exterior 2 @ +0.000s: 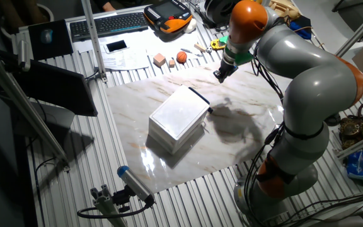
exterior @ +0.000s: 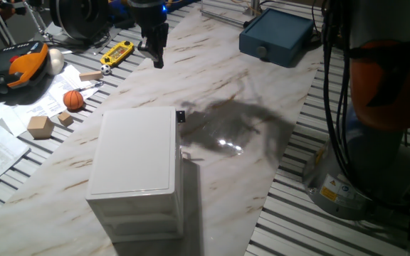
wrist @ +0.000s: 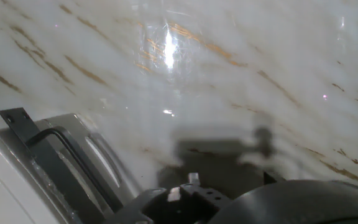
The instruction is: Take something out of a drawer
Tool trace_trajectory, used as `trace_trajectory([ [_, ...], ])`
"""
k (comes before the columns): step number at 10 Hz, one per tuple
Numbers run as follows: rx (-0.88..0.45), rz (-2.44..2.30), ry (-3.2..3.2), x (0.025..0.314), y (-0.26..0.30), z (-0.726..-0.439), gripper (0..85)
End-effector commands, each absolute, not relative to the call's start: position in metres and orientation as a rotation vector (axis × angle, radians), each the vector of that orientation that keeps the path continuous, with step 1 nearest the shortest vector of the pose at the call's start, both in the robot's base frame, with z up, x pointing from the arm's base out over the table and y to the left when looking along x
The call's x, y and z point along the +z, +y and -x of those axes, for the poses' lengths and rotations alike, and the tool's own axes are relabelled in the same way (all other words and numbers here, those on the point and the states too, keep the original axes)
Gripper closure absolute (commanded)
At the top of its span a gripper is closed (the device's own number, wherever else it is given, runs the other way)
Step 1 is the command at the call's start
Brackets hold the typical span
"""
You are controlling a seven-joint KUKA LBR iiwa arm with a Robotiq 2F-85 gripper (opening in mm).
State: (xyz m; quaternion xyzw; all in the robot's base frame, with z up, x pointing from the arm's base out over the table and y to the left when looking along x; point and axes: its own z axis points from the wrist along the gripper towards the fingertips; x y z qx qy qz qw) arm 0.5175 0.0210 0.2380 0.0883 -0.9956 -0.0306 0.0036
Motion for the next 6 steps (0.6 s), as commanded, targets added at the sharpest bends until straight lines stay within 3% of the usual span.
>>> trace_trajectory([
  [1, -0.083, -0.318, -3.118, 0.238, 0.027, -0.518, 85.0],
  [6, -0.025, -0.439, -3.082, 0.241, 0.061, -0.516, 85.0],
])
